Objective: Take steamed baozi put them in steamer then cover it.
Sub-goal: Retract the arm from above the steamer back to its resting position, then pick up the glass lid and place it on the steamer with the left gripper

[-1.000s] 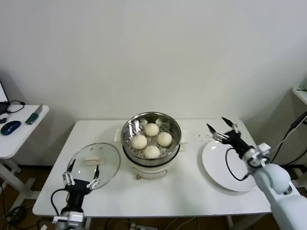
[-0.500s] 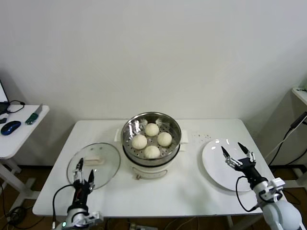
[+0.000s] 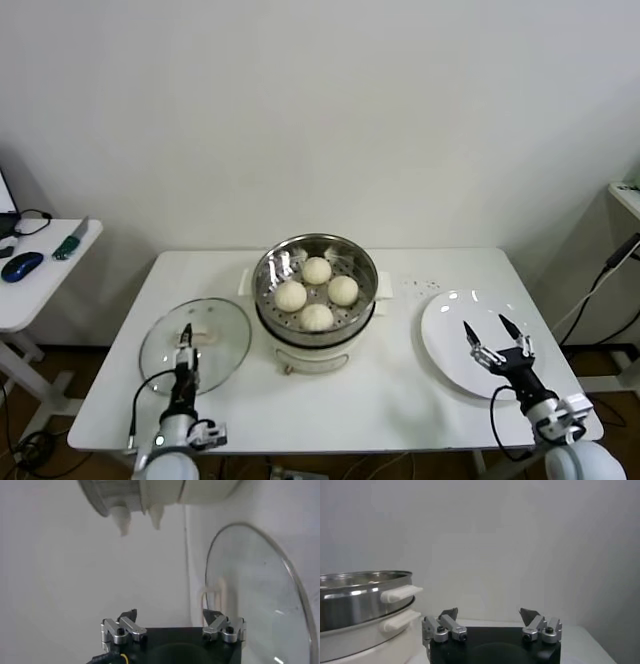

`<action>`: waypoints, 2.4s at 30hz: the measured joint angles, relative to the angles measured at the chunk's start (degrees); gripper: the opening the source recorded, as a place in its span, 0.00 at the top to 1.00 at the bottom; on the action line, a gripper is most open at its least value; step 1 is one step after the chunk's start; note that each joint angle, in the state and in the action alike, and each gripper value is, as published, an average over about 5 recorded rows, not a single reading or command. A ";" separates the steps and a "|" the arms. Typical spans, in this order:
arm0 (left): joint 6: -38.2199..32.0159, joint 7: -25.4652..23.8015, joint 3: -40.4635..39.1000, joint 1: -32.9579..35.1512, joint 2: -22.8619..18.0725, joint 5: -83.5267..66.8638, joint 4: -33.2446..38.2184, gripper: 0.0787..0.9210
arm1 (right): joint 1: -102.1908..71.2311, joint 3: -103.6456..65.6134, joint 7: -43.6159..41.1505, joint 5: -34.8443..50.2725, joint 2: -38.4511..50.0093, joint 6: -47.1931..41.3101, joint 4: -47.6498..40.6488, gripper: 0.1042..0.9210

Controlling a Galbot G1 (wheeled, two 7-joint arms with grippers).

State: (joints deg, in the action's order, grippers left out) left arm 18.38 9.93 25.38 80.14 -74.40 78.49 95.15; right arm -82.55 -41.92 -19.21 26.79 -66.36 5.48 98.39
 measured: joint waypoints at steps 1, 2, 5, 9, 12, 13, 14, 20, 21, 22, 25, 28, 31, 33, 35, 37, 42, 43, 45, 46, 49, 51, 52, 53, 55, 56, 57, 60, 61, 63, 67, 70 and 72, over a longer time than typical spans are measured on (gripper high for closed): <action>0.11 0.01 -0.08 -0.84 0.22 0.26 -0.98 0.12 | -0.04 -0.05 -0.03 -0.24 -0.16 0.05 -0.04 0.12; 0.22 0.04 -0.15 -1.67 0.43 0.48 -1.95 0.12 | -0.08 -0.10 -0.06 -0.48 -0.33 0.10 -0.08 0.12; 0.37 0.25 -0.41 -4.12 1.04 0.91 -4.80 0.12 | -0.21 -0.22 -0.13 -1.17 -0.87 0.24 -0.18 0.12; 0.37 0.48 -0.84 -7.10 1.59 1.09 -8.21 0.12 | -0.31 -0.39 -0.24 -2.03 -1.52 0.44 -0.30 0.12; 0.30 0.47 -1.32 -9.02 1.77 1.06 -10.41 0.12 | -0.30 -0.49 -0.34 -2.63 -1.95 0.59 -0.47 0.12; 0.28 0.47 -1.50 -9.62 1.79 1.03 -11.08 0.12 | -0.27 -0.51 -0.36 -2.82 -2.08 0.61 -0.51 0.12; 0.26 0.47 -1.67 -10.18 1.81 0.98 -11.70 0.12 | -0.25 -0.52 -0.37 -3.00 -2.20 0.63 -0.55 0.12; 0.35 0.61 -2.33 -13.05 1.79 0.51 -14.79 0.12 | -0.22 -0.49 -0.42 -4.05 -2.84 0.82 -0.61 0.12; 0.40 0.60 -2.35 -13.46 1.77 0.44 -15.19 0.12 | -0.24 -0.48 -0.44 -4.20 -2.94 0.86 -0.65 0.12; 0.46 0.57 -2.36 -13.85 1.75 0.37 -15.53 0.12 | -0.26 -0.48 -0.45 -4.35 -3.05 0.90 -0.70 0.12; 0.64 0.46 -2.48 -14.87 1.73 0.00 -16.43 0.12 | -0.25 -0.43 -0.46 -4.79 -3.37 1.02 -0.96 0.12; 0.62 0.53 -2.52 -15.62 1.71 -0.59 -17.29 0.15 | -0.10 -0.18 -0.46 -5.33 -3.52 1.18 -1.20 0.12; 0.42 0.68 -2.61 -15.98 1.70 -1.31 -17.71 0.25 | 0.13 0.21 -0.47 -5.97 -3.58 1.25 -1.30 0.12; 0.26 0.70 -2.70 -16.09 1.72 -1.74 -17.79 0.31 | 0.31 0.48 -0.49 -6.41 -3.67 1.27 -1.37 0.12; 0.12 0.70 -2.75 -16.16 1.75 -2.10 -17.83 0.38 | 0.49 0.73 -0.50 -6.83 -3.82 1.29 -1.43 0.12; 0.01 0.70 -2.79 -16.19 1.82 -2.43 -17.83 0.45 | 0.65 0.93 -0.50 -7.20 -3.97 1.32 -1.50 0.12; -0.17 0.68 -2.81 -16.06 2.13 -3.32 -17.46 0.62 | 1.00 1.23 -0.52 -8.03 -4.24 1.47 -1.79 0.12; -0.15 0.66 -2.80 -16.00 2.24 -3.50 -17.30 0.66 | 1.05 1.27 -0.53 -8.16 -4.26 1.50 -1.84 0.12; -0.05 0.57 -2.74 -15.82 2.48 -3.83 -16.90 0.72 | 1.12 1.34 -0.54 -8.36 -4.25 1.52 -1.88 0.12; 0.05 0.48 -2.68 -15.72 2.64 -3.95 -16.64 0.76 | 1.17 1.37 -0.54 -8.43 -4.22 1.52 -1.90 0.12; 0.50 0.20 -2.50 -15.25 3.17 -4.16 -15.52 0.86 | 1.35 1.40 -0.55 -8.59 -4.08 1.53 -1.95 0.12; 0.94 0.10 -2.36 -14.78 3.60 -4.19 -14.47 0.90 | 1.44 1.41 -0.55 -8.67 -3.95 1.53 -2.00 0.12; 1.20 0.07 -2.26 -14.51 3.83 -4.20 -13.86 0.91 | 1.49 1.42 -0.55 -8.71 -3.86 1.53 -2.04 0.12; 1.46 0.03 -2.12 -14.20 4.07 -4.20 -13.19 0.92 | 1.54 1.43 -0.55 -8.73 -3.77 1.53 -2.09 0.12; 2.05 -0.04 -1.80 -13.48 4.55 -4.19 -11.66 0.91 | 1.67 1.46 -0.54 -8.77 -3.56 1.53 -2.18 0.12; 2.38 -0.10 -1.65 -13.07 4.81 -4.18 -10.81 0.91 | 1.74 1.48 -0.54 -8.78 -3.44 1.53 -2.23 0.12; 2.74 -0.17 -1.49 -12.63 5.06 -4.17 -9.91 0.91 | 1.82 1.51 -0.52 -8.79 -3.33 1.52 -2.27 0.12; 4.12 -0.49 -0.99 -11.18 5.90 -4.15 -6.78 0.91 | 2.06 1.65 -0.43 -8.84 -2.96 1.49 -2.44 0.12; 4.70 -0.64 -0.81 -10.66 6.22 -4.17 -5.59 0.91 | 2.16 1.71 -0.39 -8.86 -2.81 1.47 -2.52 0.12; 5.99 -1.01 -0.49 -9.58 6.90 -4.24 -2.98 0.91 | 2.38 1.89 -0.34 -8.90 -2.48 1.41 -2.70 0.12; 9.14 -2.25 -0.10 -7.74 8.54 -4.46 2.80 0.91 | 2.95 2.28 -0.24 -9.05 -1.69 1.27 -3.17 0.12; 11.69 -3.53 -0.17 -6.97 10.05 -4.73 7.19 0.91 | 3.41 2.57 -0.11 -9.12 -1.13 1.10 -3.55 0.12; 13.34 -4.51 -0.40 -6.70 11.11 -4.97 9.97 0.91 | 3.73 2.74 -0.06 -9.23 -0.71 1.01 -3.77 0.12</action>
State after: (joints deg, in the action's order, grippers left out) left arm 31.72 5.42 24.98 73.44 -63.29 73.52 105.12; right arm -78.83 -39.18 -19.27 17.56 -67.07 6.49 94.62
